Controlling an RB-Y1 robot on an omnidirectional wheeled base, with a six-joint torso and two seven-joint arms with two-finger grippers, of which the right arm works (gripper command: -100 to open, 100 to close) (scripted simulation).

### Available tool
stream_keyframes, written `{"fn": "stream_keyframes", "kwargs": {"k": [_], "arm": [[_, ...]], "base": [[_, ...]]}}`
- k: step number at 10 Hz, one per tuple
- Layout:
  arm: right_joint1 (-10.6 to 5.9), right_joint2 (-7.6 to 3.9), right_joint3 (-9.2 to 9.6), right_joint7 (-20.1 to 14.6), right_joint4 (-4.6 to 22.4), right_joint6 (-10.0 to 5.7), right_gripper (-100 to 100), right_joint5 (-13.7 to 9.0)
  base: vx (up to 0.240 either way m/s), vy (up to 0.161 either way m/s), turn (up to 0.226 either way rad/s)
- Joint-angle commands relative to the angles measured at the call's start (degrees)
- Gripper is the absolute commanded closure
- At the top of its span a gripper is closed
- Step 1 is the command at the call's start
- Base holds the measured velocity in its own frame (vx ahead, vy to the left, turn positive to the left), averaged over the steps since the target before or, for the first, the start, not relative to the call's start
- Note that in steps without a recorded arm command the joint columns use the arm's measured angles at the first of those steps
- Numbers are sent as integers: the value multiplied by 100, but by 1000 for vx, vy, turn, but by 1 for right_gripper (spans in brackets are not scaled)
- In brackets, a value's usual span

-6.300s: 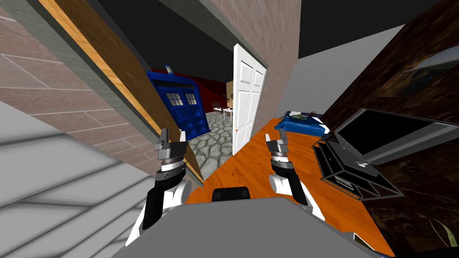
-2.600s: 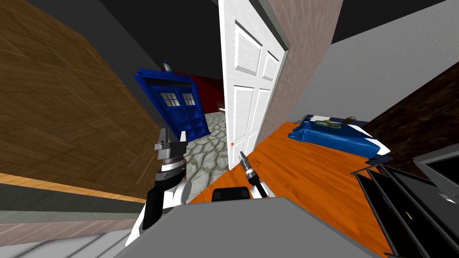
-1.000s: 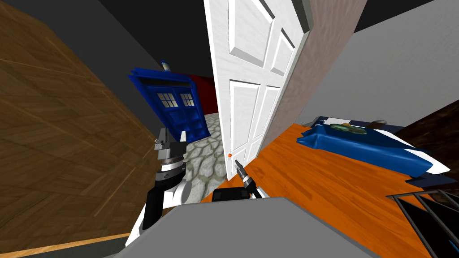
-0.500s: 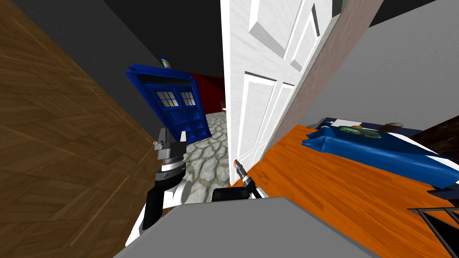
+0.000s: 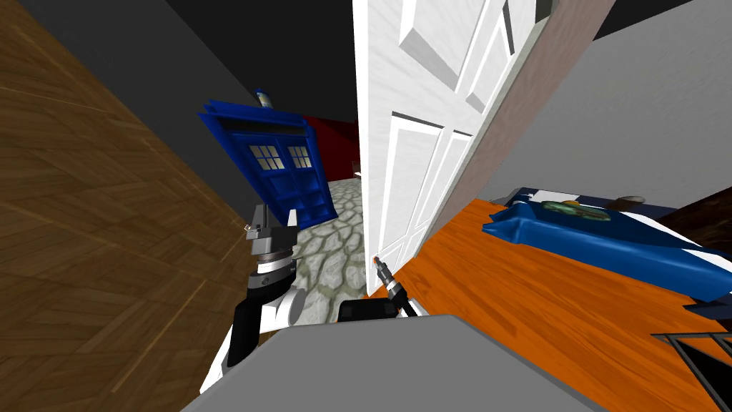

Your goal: Push the door open

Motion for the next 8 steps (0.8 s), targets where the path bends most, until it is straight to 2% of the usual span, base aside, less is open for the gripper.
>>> {"fn": "stream_keyframes", "kwargs": {"k": [1,3,6,8], "arm": [[-1,0,-3,-3,-11,-18,100,-4],[-25,-4,-71,33,27,8,100,-35],[-65,-7,-180,85,69,20,100,-88],[-121,-1,-334,157,128,36,100,-163]], "base": [[0,0,0],[45,25,-14],[146,101,-25],[165,114,-38]]}}
